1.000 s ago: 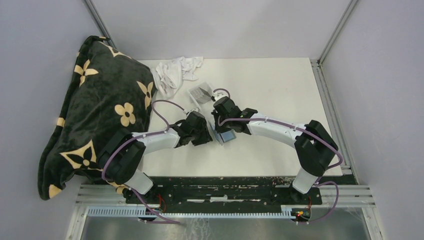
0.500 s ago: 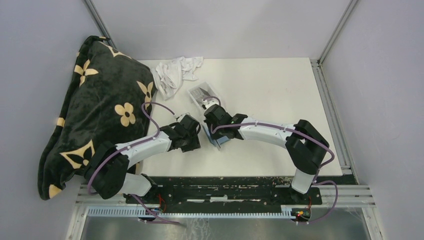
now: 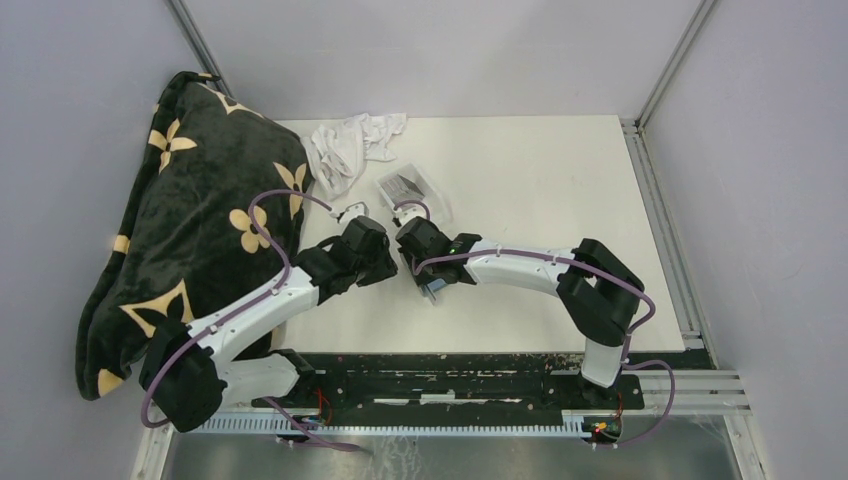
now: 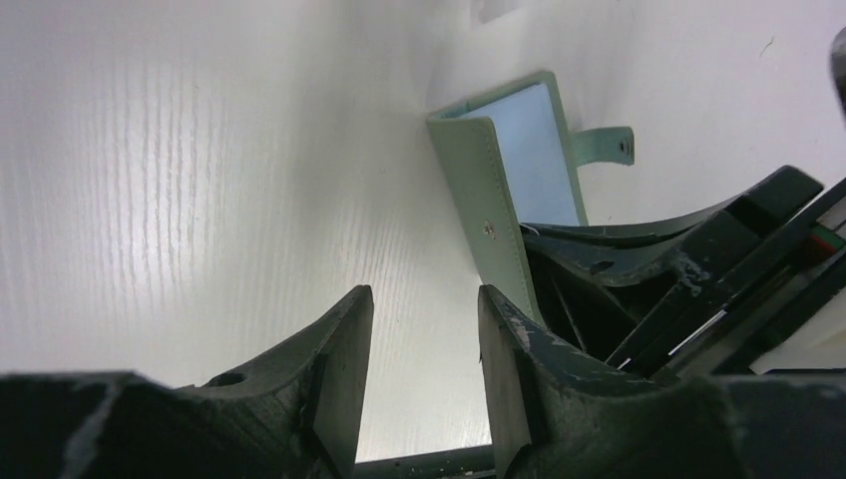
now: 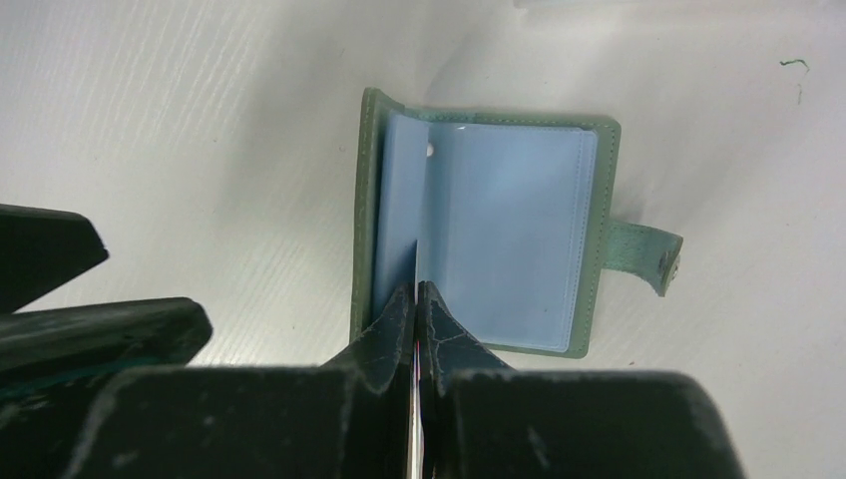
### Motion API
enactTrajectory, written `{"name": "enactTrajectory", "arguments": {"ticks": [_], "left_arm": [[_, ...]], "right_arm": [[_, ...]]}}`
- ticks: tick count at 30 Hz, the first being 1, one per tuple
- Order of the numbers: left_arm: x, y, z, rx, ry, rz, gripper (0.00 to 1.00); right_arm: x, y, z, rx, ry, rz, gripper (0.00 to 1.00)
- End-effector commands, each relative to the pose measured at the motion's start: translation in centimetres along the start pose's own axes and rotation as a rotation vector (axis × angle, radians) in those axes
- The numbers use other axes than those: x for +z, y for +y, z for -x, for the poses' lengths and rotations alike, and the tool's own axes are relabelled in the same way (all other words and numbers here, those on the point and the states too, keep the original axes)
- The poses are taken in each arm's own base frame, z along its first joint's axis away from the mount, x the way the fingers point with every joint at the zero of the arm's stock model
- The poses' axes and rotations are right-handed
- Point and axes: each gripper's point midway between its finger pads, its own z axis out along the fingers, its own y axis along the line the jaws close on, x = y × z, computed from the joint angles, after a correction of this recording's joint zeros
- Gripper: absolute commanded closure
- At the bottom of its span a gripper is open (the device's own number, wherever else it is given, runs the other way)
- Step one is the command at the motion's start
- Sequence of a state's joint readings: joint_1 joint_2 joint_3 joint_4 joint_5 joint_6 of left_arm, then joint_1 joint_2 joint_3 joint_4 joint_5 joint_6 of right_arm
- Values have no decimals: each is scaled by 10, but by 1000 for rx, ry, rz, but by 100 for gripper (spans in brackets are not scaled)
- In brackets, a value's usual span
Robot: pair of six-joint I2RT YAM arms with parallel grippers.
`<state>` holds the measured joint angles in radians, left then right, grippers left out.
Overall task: Put the credit cards into the card holder
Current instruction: Open the card holder at the center of the board.
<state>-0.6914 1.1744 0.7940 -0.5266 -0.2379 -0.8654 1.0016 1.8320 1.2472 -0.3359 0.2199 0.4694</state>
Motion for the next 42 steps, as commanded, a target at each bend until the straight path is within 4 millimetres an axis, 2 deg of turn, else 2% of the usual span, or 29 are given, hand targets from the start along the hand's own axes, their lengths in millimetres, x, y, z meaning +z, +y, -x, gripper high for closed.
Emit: {"name": "enactTrajectory", "arguments": {"ticks": [1,4,8,16,22,38,42], "left_arm": [[-13,-13,35,-92,-145,-35,47],[-10,-15,38,-109,-172,-56,44],[1,-15,30,-116,-146,-54,39],[16,-16,23,-162,-143,-66,35],[24,-13,27,-223,-184,-71,30],[52,-14,23,-254,-173,-64,29],[55,-13,27,-261,-190,-58,28]], "right_arm": [[-5,7,21,1,-64,0,99],[-6,8,21,0,-66,0,99],[-7,8,21,1,-68,2,99],[-11,6,18,7,-70,4,99],[-12,7,16,9,-67,13,99],[-13,8,14,17,-64,22,99],[-13,10,15,19,-67,28,99]]}}
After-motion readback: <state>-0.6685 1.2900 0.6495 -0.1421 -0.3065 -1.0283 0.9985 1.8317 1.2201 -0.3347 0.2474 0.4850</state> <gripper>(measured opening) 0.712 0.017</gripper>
